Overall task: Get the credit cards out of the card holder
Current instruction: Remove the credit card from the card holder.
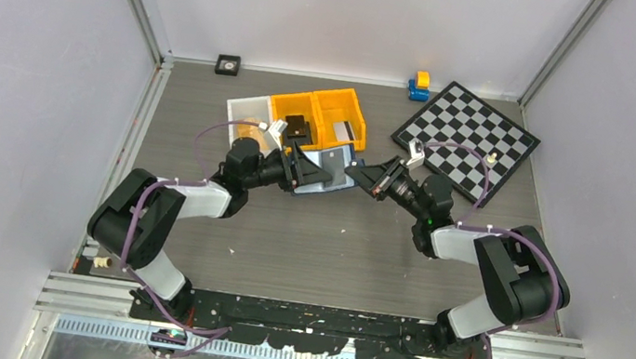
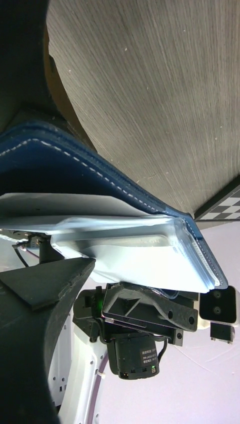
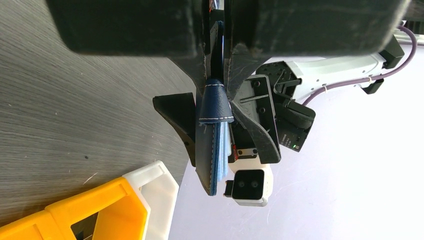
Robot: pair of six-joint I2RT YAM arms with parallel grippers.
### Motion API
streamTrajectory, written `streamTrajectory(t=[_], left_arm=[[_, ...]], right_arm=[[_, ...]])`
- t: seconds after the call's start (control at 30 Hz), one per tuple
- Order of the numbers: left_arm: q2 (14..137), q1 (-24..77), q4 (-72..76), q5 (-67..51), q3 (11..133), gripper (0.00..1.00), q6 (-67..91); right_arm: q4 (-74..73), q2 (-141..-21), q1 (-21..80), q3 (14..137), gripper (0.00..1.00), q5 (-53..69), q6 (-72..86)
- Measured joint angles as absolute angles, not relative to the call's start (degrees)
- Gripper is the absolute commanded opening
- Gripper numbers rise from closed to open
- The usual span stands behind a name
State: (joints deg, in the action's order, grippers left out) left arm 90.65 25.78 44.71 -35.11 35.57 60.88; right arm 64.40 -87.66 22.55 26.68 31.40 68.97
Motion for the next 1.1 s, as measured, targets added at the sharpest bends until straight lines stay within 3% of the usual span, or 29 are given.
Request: streamTrajectory(t=[0.03,0.1,0.23,0.33,0.5,0.7,0.93,1.1], left_arm=[[90.65,25.78,44.71,-35.14,35.57,0.70,60.84],[90.65,25.78,44.71,-35.18,35.59,0.53,60.75],[90.11,25.87,44.66,-35.77,35.94,0.17,60.05],[89.08,26.11,43.77,-35.64,36.29,0.06,58.85],[88.40,26.09,42.87,-35.68,36.38,0.00,57.89],[88.33,26.09,42.85,-35.83,36.56,0.00,57.98],[87.74,26.06,43.00,-36.10,36.56,0.00,58.06],[87.35,25.96,43.07,-36.12,36.56,0.00,58.06]], right_arm=[[64.38,-87.68,22.55,26.74,0.01,31.44,68.93],[64.27,-87.68,22.57,26.79,0.03,31.46,68.84],[63.07,-87.77,22.65,26.79,0.26,31.35,67.81],[62.78,-87.61,22.65,26.79,0.34,31.22,67.59],[61.65,-86.37,22.72,26.79,0.41,31.00,66.89],[60.75,-85.76,22.70,26.79,0.22,30.70,66.13],[62.28,-85.76,22.50,26.48,0.38,30.79,67.16],[64.38,-85.76,22.26,26.28,0.29,31.22,68.36]])
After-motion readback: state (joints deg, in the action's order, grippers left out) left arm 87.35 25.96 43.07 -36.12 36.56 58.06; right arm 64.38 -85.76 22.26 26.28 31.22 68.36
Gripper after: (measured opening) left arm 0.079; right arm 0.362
